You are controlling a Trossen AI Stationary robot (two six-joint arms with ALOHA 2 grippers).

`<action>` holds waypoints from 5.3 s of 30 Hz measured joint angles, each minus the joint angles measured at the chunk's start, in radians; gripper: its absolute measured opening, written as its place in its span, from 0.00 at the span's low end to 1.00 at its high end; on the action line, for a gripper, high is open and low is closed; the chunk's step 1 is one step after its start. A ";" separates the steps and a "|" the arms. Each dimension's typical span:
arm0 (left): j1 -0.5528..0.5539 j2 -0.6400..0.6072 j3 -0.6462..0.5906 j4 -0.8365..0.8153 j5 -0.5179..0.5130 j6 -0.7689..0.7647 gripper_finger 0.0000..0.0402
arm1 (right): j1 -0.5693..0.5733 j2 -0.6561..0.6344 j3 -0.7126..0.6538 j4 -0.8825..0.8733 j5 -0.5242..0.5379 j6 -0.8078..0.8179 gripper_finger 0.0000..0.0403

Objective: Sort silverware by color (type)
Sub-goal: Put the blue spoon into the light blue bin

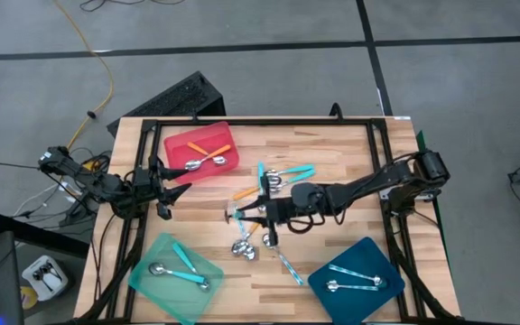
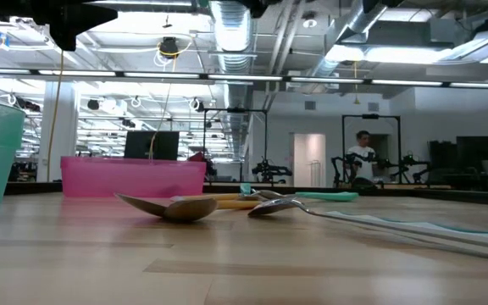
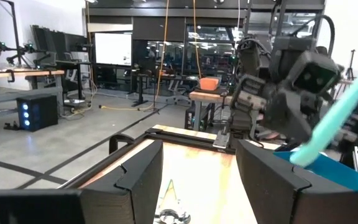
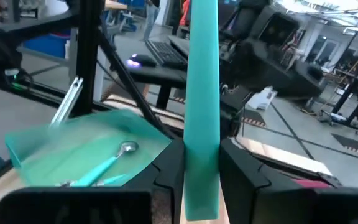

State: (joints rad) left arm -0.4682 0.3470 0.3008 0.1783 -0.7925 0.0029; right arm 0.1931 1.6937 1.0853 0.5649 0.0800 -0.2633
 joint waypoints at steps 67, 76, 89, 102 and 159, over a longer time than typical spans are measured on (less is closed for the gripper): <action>0.000 -0.001 0.000 0.061 -0.008 0.006 0.47 | 0.082 0.866 0.970 0.066 -0.374 0.248 0.26; 0.000 -0.001 0.000 0.065 -0.018 0.002 0.47 | 0.085 0.882 1.117 -0.197 -0.210 0.307 0.26; 0.000 -0.001 0.000 0.067 -0.035 -0.025 0.47 | 0.093 0.882 1.161 -0.451 -0.158 0.642 0.26; 0.000 -0.001 0.000 0.074 -0.087 -0.053 0.47 | 0.089 0.868 1.229 -0.727 -0.077 0.908 0.26; 0.000 -0.001 0.000 0.082 -0.117 -0.047 0.47 | 0.092 0.914 1.228 -0.804 -0.162 0.833 0.26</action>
State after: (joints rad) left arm -0.4679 0.3458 0.3008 0.2600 -0.9096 -0.0444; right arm 0.2855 2.6080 2.3138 -0.2390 -0.0816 0.5698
